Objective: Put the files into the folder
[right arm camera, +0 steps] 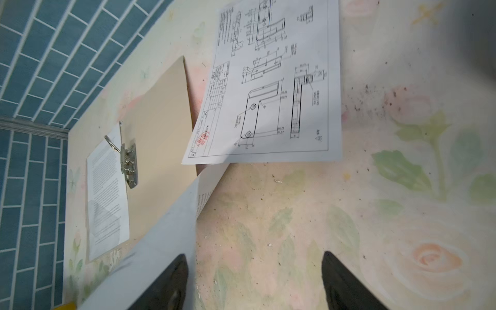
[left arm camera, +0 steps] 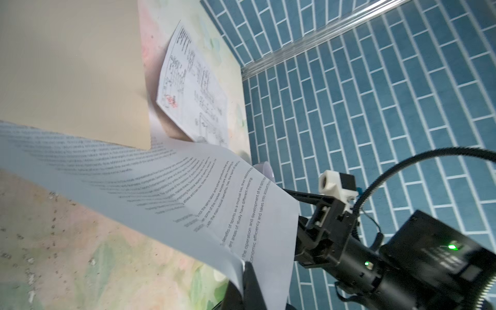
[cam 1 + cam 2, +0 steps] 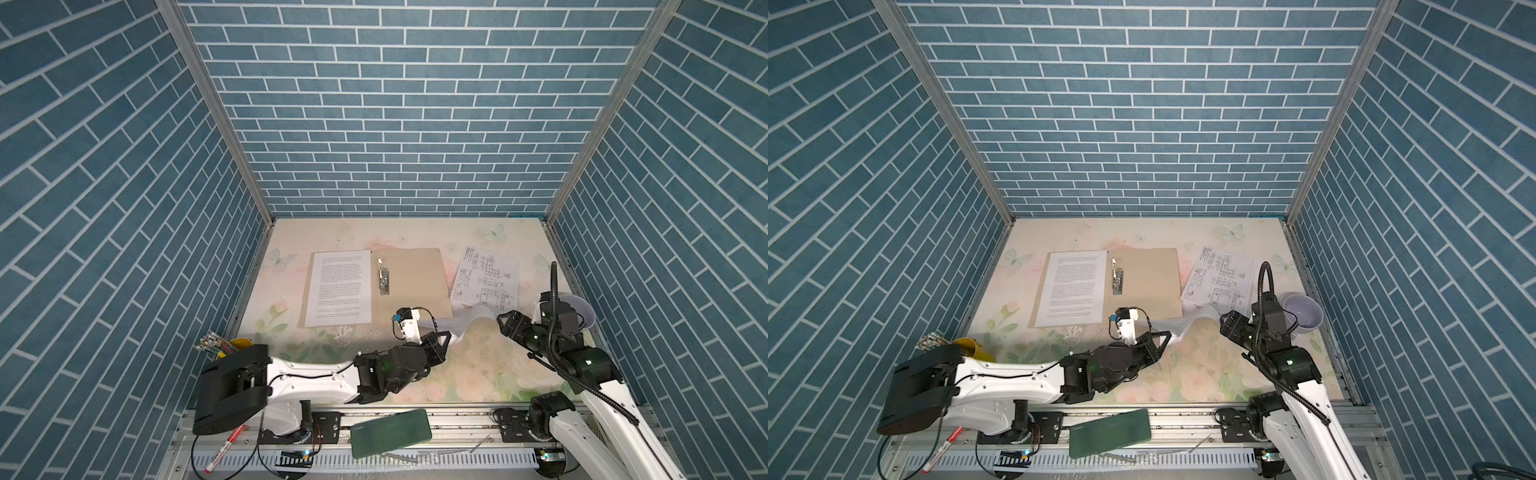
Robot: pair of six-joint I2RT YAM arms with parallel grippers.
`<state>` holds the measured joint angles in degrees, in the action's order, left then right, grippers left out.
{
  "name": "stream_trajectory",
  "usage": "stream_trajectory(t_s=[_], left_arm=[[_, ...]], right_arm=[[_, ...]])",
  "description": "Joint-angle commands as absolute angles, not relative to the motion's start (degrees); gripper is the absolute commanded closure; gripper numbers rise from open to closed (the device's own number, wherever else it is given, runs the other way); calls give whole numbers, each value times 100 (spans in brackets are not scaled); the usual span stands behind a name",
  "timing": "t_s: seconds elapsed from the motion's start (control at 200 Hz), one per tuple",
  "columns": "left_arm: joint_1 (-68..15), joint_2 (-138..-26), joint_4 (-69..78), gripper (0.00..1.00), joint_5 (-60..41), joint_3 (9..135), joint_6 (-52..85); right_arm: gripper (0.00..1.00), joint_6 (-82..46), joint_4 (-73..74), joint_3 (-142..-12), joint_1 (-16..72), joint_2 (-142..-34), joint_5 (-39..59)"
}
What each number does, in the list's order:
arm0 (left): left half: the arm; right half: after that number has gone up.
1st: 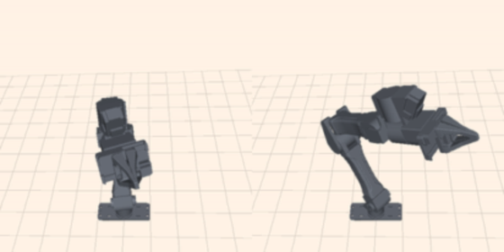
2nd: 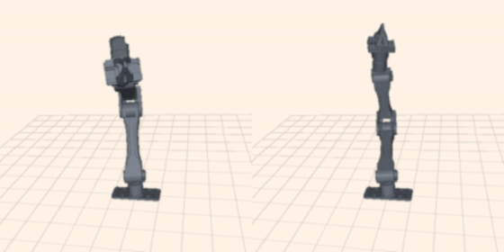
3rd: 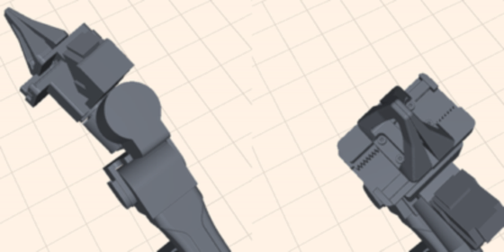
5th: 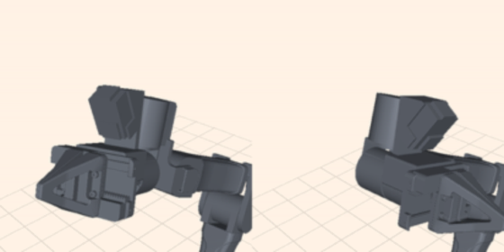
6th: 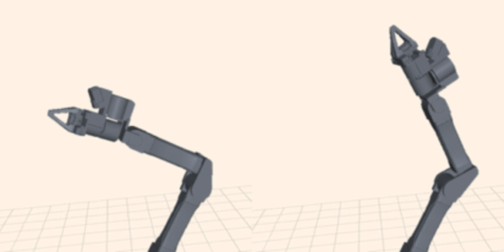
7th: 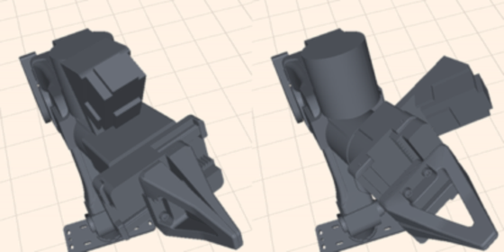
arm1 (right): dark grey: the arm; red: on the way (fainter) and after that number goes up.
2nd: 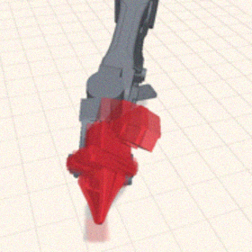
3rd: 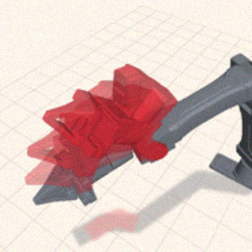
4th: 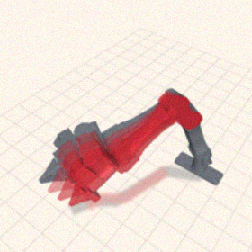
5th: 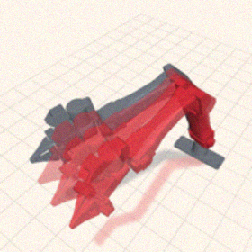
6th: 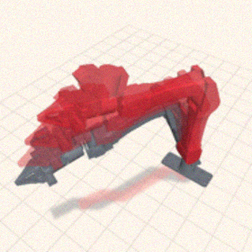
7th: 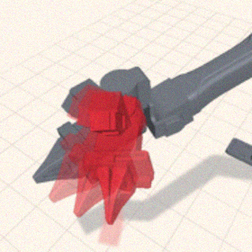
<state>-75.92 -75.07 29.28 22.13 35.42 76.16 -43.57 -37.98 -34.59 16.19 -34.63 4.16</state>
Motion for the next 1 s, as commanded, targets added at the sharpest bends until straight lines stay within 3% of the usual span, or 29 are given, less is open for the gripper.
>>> stream_trajectory(t_s=[0.0,0.436,0.796,0.996], left_arm=[[-7576,-7138,2146,100,2383,3633,7343],[-7574,-6037,1914,98,2162,3973,7116],[-7542,-5696,975,91,2001,5413,5985],[-6955,-5746,1049,88,1620,5141,6032]], right_arm=[[22,-4306,-3987,-3665,1590,-3532,246],[23,-4421,-3130,-3617,1587,-4141,361],[24,-4516,-2445,-3912,1583,-4857,466],[24,-4377,-2352,-3987,1583,-5164,439]])
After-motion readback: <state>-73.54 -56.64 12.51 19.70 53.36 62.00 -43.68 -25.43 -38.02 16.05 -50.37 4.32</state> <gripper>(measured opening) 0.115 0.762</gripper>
